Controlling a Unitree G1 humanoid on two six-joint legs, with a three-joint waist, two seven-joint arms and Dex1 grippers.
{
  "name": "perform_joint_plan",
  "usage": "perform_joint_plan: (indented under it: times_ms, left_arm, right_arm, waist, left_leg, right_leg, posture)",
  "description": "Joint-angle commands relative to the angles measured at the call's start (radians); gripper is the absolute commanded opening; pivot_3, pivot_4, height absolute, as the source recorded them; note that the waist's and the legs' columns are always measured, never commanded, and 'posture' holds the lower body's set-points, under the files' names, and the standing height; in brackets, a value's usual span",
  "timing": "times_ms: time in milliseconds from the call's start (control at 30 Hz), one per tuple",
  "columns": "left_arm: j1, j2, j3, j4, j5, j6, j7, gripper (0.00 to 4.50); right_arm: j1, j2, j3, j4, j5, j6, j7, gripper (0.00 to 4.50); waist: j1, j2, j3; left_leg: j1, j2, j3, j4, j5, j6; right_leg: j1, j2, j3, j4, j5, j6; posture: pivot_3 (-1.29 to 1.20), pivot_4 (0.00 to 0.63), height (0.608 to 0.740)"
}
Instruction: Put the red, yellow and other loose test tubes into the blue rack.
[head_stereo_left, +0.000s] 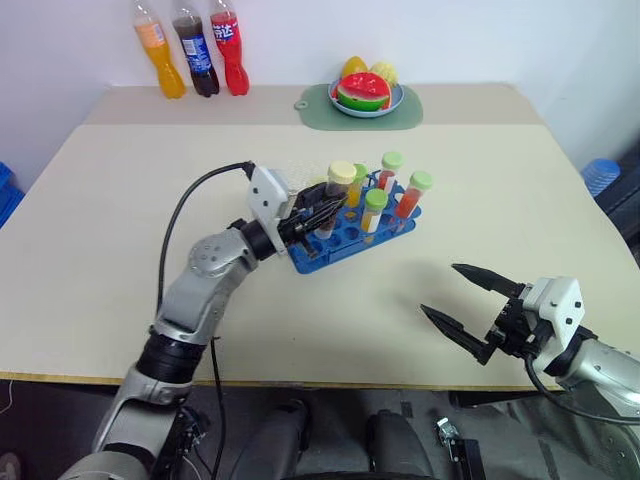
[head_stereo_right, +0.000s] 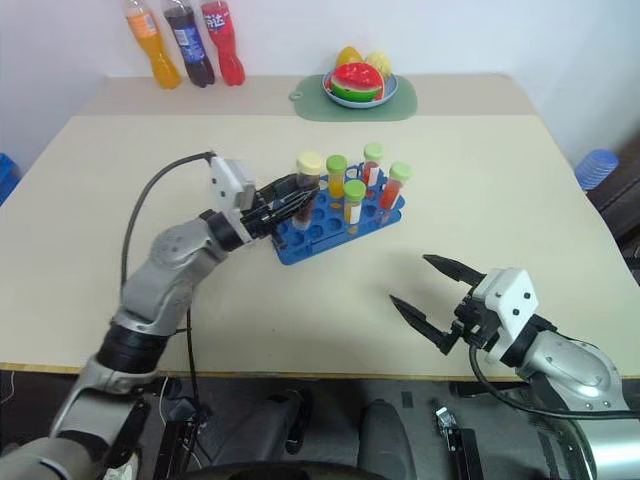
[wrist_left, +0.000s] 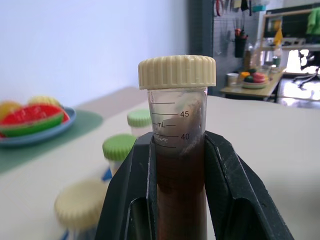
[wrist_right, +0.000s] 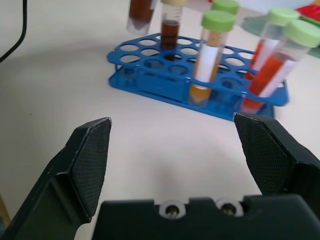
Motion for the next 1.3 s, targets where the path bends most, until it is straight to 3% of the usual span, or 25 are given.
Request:
perform_joint_plan:
  times_ms: [33,367,833,1067,1300]
  left_arm:
    - [-0.013,-0.047,-0.007,0.065,0.076,-0.083,0.005,0.70]
    - [0.045,-0.096,-0.034,0.283,0.250,-0.283,-0.018,0.70]
    - [0.059,-0.127,-0.015,0.315,0.182,-0.206,-0.135,0.70]
    - [0.072,-0.119,0.033,0.272,0.178,-0.189,-0.109,4.17]
    - [0.194,-0.053,0.115,0.040,0.069,-0.151,-0.153,4.17]
  right_arm:
    - [0.019,0.003,-0.038,-0.061,0.004,-0.013,-0.010,4.32]
    - [0.041,0.008,-0.059,-0.084,0.014,-0.003,-0.032,4.32]
    - [0.043,0.007,-0.066,-0.100,0.020,0.012,-0.046,4.32]
    - [0.030,0.019,-0.044,-0.095,0.015,0.015,-0.062,4.32]
    - [-0.009,0.038,-0.011,-0.046,0.001,0.004,-0.071,4.32]
  waist:
    - [0.001,0.000,0.000]
    - [0.001,0.000,-0.001]
    - [-0.001,0.002,-0.004]
    - [0.001,0.003,-0.005]
    - [-0.005,0.004,-0.005]
  left_leg:
    - [0.000,0.000,0.000,0.000,0.000,0.000]
    - [0.001,0.000,0.000,0.002,0.000,0.000]
    - [0.004,0.000,0.000,0.002,0.000,0.001]
    - [0.005,0.000,-0.001,0.003,0.000,0.000]
    - [0.005,0.000,-0.001,0.001,0.000,0.000]
  right_leg:
    - [0.000,0.000,0.000,0.000,0.000,0.000]
    - [0.002,0.002,0.000,0.001,0.001,0.002]
    - [0.003,0.002,0.000,0.001,0.001,0.002]
    - [0.002,0.003,0.000,0.002,0.001,0.002]
    - [0.002,0.003,0.000,0.002,0.001,0.002]
  posture:
    - [0.00,0.150,0.740]
    - [0.00,0.150,0.740]
    - [0.00,0.150,0.740]
    - [0.00,0.150,0.740]
    - [0.00,0.150,0.740]
